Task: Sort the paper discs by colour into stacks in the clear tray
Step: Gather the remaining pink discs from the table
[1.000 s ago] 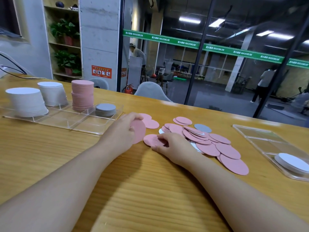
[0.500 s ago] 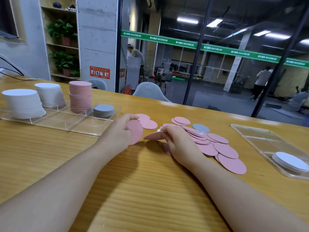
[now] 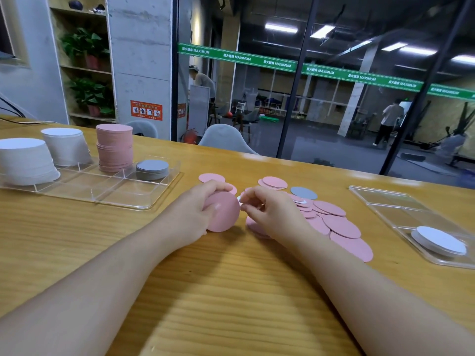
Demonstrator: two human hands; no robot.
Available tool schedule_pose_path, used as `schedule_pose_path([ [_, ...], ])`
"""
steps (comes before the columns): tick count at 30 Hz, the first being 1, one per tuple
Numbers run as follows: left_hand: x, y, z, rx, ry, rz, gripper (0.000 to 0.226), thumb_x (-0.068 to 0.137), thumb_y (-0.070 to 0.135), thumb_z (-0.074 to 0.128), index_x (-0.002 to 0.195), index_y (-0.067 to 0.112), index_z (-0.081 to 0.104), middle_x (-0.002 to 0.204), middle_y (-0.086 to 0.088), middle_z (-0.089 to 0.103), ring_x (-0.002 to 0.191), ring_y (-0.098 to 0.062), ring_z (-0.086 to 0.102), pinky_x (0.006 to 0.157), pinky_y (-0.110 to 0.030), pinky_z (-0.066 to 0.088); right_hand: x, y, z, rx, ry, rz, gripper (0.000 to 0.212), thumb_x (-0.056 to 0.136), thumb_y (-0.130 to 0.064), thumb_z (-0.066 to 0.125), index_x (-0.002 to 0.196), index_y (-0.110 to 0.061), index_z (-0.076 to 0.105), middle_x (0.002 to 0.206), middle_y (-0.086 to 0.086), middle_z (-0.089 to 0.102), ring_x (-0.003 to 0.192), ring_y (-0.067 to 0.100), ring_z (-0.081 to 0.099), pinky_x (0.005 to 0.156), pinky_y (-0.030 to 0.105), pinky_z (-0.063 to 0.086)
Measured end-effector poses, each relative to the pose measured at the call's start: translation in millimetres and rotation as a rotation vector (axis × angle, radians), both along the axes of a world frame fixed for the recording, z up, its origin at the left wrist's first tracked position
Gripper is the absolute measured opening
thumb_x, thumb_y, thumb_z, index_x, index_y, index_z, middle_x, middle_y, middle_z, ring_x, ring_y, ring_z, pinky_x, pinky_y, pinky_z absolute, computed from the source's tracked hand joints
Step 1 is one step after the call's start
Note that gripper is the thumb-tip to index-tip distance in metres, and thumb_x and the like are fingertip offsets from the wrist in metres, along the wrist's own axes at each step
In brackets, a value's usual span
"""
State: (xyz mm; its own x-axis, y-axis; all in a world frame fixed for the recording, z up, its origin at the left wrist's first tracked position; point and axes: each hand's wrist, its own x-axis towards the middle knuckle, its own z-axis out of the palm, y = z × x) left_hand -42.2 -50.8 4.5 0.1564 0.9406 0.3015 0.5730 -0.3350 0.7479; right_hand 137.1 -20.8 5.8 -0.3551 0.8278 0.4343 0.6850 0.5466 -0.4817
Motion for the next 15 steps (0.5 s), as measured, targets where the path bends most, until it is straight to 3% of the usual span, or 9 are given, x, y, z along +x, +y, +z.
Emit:
schedule_pose_path([
  [2,0.3,-0.7,0.2,0.004,-0.001,-0.002,0.048,0.096,0.008,0.043,0.096,0.056,0.044,0.102,0.020,0.046,0.060,-0.009,0.054,0.051,-0.010,0.044,9.7,1.0,5.0,-0.100,-0.118,-0.008,0.007,0.088,-0.019,0.063,0.094,-0.016,0.065,0.082,-0.009,0.063,0.070,0.000,0.056,0.062,0.014,0.038],
  [4,0.3,-0.8,0.5,0.009,0.000,-0.008,0.048,0.096,0.009,0.043,0.097,0.057,0.044,0.107,0.016,0.048,0.060,-0.010,0.054,0.054,-0.014,0.048,18.6,0.9,10.4,-0.223,-0.238,-0.032,0.018,0.085,-0.029,0.067,0.099,-0.019,0.065,0.089,-0.007,0.065,0.077,0.001,0.055,0.056,0.009,0.036],
  [7,0.4,-1.6,1.1,0.011,0.004,-0.014,0.044,0.096,0.010,0.043,0.103,0.054,0.045,0.112,0.013,0.049,0.063,-0.009,0.054,0.054,-0.011,0.047,29.2,2.5,17.3,-0.317,-0.420,-0.108,0.056,0.074,-0.048,0.073,0.123,-0.027,0.057,0.114,-0.013,0.054,0.105,0.006,0.050,0.078,0.017,0.039],
  [9,0.2,-2.2,1.2,0.009,0.006,-0.016,0.042,0.096,0.011,0.043,0.106,0.052,0.046,0.113,0.013,0.048,0.065,-0.009,0.053,0.052,-0.008,0.044,32.0,2.5,19.9,-0.365,-0.461,-0.127,0.068,0.073,-0.050,0.074,0.132,-0.027,0.050,0.128,-0.011,0.049,0.117,0.010,0.047,0.092,0.025,0.039],
  [12,0.4,-2.9,1.6,0.007,0.002,-0.016,0.043,0.097,0.011,0.043,0.105,0.053,0.045,0.114,0.013,0.048,0.065,-0.009,0.054,0.051,-0.007,0.042,32.1,1.5,23.1,-0.377,-0.480,-0.146,0.065,0.075,-0.048,0.073,0.132,-0.027,0.050,0.128,-0.010,0.051,0.115,0.011,0.048,0.087,0.025,0.037],
  [15,0.3,-3.1,1.6,0.006,0.001,-0.014,0.044,0.097,0.011,0.043,0.103,0.054,0.044,0.113,0.013,0.048,0.065,-0.009,0.054,0.051,-0.007,0.042,28.4,-0.3,26.6,-0.342,-0.540,-0.167,0.055,0.075,-0.050,0.071,0.124,-0.028,0.057,0.113,-0.011,0.052,0.105,0.010,0.050,0.086,0.028,0.043],
])
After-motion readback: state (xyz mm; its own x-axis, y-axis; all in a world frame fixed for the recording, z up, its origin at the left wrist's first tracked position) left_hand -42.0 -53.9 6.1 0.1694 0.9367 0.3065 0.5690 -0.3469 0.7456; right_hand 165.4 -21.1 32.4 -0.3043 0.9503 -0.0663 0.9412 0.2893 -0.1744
